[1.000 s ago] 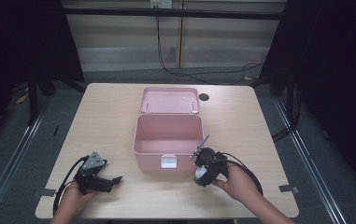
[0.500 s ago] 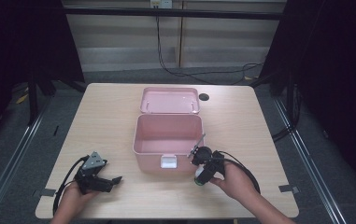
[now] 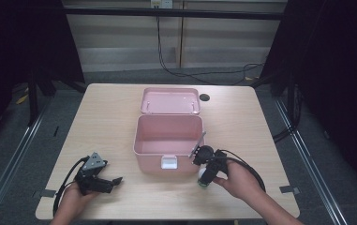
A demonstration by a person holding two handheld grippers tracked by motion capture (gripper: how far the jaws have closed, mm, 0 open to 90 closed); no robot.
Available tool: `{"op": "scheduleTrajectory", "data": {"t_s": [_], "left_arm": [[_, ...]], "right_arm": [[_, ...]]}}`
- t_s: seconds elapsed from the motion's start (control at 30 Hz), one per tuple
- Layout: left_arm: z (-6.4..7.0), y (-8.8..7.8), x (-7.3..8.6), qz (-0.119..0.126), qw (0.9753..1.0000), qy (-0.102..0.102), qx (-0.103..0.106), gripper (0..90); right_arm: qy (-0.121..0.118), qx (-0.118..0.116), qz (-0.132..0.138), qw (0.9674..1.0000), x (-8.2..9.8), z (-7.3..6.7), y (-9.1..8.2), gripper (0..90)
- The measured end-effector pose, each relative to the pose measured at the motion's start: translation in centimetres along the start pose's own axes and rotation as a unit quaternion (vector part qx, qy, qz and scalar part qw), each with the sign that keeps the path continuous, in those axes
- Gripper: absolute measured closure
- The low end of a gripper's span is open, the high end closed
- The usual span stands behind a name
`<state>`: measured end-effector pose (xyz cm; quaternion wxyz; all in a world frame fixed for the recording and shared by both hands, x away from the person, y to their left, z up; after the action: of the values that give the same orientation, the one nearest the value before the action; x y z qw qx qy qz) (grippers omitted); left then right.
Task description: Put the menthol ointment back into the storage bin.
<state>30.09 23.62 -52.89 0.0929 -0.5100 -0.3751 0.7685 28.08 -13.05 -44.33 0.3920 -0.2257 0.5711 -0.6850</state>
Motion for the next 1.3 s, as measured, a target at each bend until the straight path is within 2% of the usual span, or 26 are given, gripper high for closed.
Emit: {"op": "scheduleTrajectory", "data": {"t_s": [0.13,0.17,0.4,0.53,0.9,1.13,1.3], "left_arm": [[0.0,0.0,0.0,0.000,1.0000,0.000,0.000,10.1],[0.0,0.0,0.0,0.000,1.0000,0.000,0.000,10.1],[0.0,0.0,0.0,0.000,1.0000,0.000,0.000,10.1],[0.0,0.0,0.0,0.000,1.0000,0.000,0.000,10.1],[0.0,0.0,0.0,0.001,1.0000,-0.002,0.001,10.1],[0.0,0.1,0.0,0.004,1.0000,-0.003,-0.001,10.1],[0.0,0.1,0.0,0.004,1.0000,-0.003,-0.001,10.1]], "right_arm": [[0.000,-0.004,-0.002,1.0000,0.2,0.3,-0.8,51.0],[0.000,-0.004,0.002,1.0000,0.3,0.7,-1.5,51.0],[0.006,-0.008,0.008,0.9999,0.4,2.0,-3.6,51.0],[0.008,-0.009,0.008,0.9999,0.2,3.4,-5.7,51.0],[0.020,-0.007,0.015,0.9997,-1.1,6.1,-9.2,51.0],[0.020,-0.006,0.015,0.9997,-2.4,7.0,-10.2,51.0],[0.020,-0.004,0.016,0.9997,-3.1,7.1,-10.3,51.0]]}}
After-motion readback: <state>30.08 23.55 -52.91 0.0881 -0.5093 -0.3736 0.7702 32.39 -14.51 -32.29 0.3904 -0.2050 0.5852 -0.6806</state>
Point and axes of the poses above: each handheld gripper's, and its own axes: y roughly forward along the jaws, x roughly out of its underside, z roughly to its right, the point moved 3 cm from there along y, roughly forward along the jaws, and after that the axes turned 15 degrees about x, right-handed, at the moved point
